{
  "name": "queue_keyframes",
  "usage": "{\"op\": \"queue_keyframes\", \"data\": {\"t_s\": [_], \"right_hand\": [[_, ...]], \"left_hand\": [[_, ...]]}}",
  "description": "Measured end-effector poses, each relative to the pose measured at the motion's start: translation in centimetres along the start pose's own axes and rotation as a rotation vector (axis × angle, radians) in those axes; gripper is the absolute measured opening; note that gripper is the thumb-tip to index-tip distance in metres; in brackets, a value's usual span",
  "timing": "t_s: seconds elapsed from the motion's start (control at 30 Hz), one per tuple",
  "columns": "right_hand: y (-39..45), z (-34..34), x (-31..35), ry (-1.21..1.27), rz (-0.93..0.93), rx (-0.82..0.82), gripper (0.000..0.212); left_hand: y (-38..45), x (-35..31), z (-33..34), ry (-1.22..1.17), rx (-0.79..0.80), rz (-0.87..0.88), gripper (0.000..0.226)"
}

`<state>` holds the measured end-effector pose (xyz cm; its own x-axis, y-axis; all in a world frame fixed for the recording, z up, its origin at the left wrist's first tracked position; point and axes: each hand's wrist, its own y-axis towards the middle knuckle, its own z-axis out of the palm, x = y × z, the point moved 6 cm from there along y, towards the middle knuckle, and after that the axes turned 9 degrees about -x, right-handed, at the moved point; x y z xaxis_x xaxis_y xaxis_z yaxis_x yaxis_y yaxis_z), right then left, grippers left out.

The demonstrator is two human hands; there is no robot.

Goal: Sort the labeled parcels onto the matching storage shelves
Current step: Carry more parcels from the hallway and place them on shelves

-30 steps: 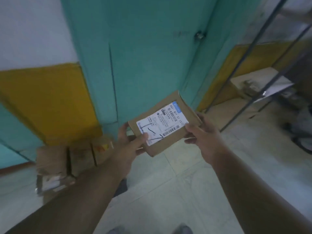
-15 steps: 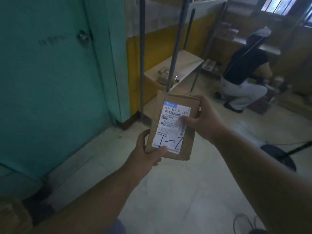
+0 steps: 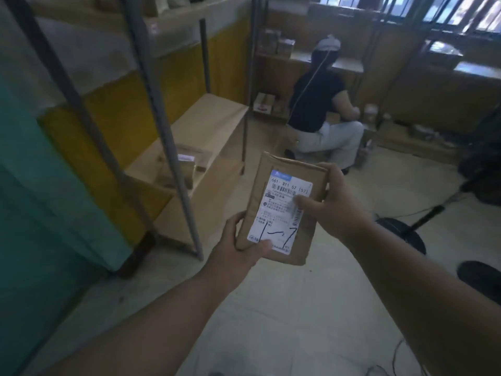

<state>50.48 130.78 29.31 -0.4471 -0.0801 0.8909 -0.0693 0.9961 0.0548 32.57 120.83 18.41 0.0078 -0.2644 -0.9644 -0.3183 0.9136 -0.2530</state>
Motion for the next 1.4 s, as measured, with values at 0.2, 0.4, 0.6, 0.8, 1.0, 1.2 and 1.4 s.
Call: {"op": "queue_keyframes", "data": {"t_s": [0.2, 0.4, 0.6, 0.8, 1.0, 1.2, 1.4], "right_hand": [[14.2, -4.6, -7.8, 0.022, 0.054, -0.070, 0.058], [29.5, -3.3, -7.9, -0.027, -0.064, 0.104, 0.060], [41.8, 6.3, -4.2, -0.118, -0.181, 0.346, 0.061], [49.3, 19.2, -1.4, -0.122, -0.219, 0.528, 0.058], [54.9, 27.6, 0.9, -0.185, -0.300, 0.686, 0.069], [59.1, 38.0, 1.9, -0.241, -0.428, 0.877, 0.064], [62.8, 47.7, 1.6, -0.369, -0.642, 1.094, 0.060]], "left_hand": [[12.6, -1.7, 10.4, -0.019, 0.100, -0.026, 0.058], [23.5, -4.6, 14.2, -0.020, -0.101, -0.068, 0.050], [32.3, -6.5, 9.7, -0.070, -0.358, -0.110, 0.060], [40.0, -6.3, 2.7, -0.123, -0.537, -0.144, 0.053], [44.5, -6.4, -0.4, -0.153, -0.725, -0.289, 0.040], [49.9, -4.3, -3.1, -0.237, -0.850, -0.354, 0.036], [56.0, -1.4, -3.8, -0.237, -0.974, -0.450, 0.032]]}}
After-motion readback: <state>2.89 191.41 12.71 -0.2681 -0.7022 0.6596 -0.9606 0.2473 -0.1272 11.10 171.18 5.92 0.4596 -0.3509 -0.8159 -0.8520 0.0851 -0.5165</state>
